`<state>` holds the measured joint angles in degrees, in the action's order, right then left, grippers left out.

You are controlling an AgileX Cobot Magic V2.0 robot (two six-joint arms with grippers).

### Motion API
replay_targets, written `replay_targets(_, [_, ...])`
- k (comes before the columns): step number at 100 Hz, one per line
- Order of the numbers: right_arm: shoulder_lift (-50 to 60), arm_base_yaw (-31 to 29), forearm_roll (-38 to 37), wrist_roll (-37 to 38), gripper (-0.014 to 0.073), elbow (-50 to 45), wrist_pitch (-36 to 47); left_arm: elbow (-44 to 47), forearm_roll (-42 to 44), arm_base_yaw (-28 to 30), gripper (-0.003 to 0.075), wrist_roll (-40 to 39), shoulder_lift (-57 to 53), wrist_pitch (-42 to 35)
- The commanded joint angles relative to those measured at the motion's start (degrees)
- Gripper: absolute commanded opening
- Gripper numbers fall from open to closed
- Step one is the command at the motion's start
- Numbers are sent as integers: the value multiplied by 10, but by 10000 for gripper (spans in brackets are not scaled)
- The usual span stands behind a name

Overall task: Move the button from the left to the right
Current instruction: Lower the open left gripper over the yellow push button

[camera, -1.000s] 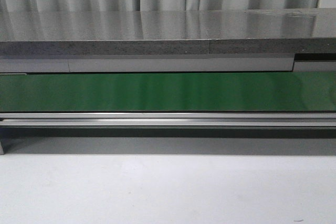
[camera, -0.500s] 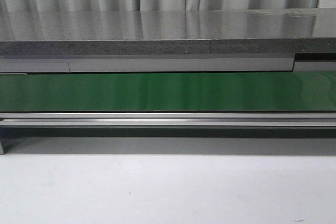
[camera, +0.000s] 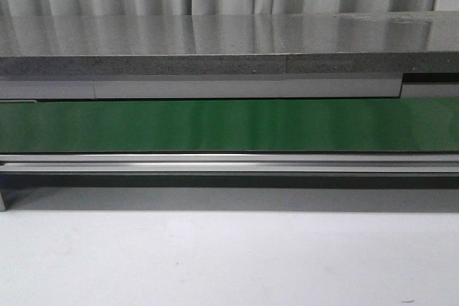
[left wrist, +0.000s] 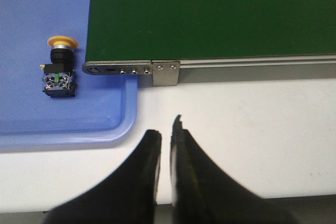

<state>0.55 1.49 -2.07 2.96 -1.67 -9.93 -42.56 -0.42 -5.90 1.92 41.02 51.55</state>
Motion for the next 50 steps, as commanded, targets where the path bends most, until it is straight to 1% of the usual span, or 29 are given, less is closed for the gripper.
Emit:
replay_targets(1, [9, 0, -6, 1, -67, -1, 44, -20, -2, 1, 164, 2, 2, -33])
replay_targets(17, [9, 0, -6, 1, -67, -1, 44, -20, -2, 1, 396, 2, 2, -33])
replay_targets(24, [9, 0, -6, 1, -67, -1, 44, -20, -2, 1, 459, 2, 2, -40])
replay_targets(33, [9, 0, -6, 1, -67, -1, 44, -20, -16, 1, 467, 2, 2, -39])
replay_targets(44, [9, 0, -6, 1, -67, -1, 44, -28, -22, 1, 467, 2, 4, -11])
replay_targets(50, [9, 0, -6, 1, -67, -1, 44, -40, -1, 1, 467, -11, 12, 3])
